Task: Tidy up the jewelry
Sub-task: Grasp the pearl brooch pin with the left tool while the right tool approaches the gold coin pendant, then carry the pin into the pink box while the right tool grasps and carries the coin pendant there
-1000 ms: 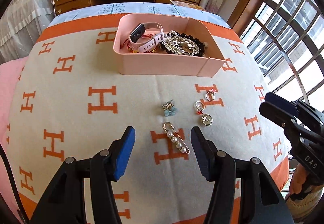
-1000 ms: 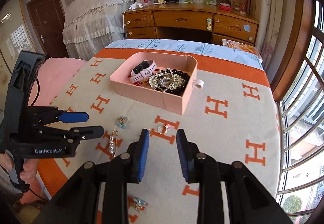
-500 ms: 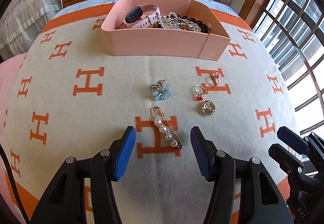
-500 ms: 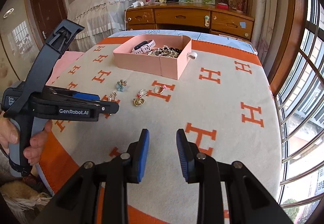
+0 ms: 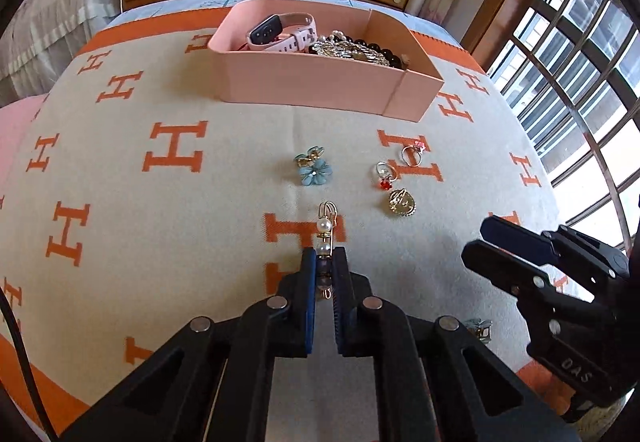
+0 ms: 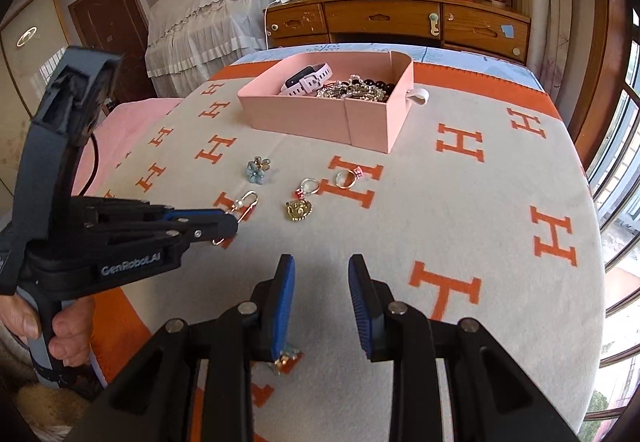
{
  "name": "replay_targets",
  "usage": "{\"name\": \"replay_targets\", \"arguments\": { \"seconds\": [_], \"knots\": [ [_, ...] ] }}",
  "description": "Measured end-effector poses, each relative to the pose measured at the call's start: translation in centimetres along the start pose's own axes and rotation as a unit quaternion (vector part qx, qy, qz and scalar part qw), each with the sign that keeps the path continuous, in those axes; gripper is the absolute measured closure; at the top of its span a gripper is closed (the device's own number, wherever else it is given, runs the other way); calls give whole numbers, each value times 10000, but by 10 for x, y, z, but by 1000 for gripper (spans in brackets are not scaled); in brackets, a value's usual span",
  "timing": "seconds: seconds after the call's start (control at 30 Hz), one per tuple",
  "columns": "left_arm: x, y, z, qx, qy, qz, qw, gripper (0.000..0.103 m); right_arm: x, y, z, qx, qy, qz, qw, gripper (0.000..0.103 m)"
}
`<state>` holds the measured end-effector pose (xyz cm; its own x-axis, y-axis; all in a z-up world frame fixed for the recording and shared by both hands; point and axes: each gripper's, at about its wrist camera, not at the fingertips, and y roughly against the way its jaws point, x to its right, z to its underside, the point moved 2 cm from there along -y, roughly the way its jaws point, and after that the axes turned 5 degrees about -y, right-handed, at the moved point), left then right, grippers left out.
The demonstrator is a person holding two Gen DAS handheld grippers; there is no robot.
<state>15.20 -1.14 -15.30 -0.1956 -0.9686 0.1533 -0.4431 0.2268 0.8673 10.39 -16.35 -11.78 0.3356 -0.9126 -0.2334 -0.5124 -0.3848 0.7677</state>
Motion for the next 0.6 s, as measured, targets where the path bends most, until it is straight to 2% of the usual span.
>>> {"name": "replay_targets", "arguments": {
  "seconds": [0.3, 0.6],
  "knots": [
    [-22, 13, 10, 369, 236, 214, 9988, 98, -19, -38, -21, -287, 372, 103, 9988, 75],
    [-25, 20, 11, 569, 223, 347, 9975, 98, -37, -46, -19, -127, 932, 594, 9938, 75]
  ]
}}
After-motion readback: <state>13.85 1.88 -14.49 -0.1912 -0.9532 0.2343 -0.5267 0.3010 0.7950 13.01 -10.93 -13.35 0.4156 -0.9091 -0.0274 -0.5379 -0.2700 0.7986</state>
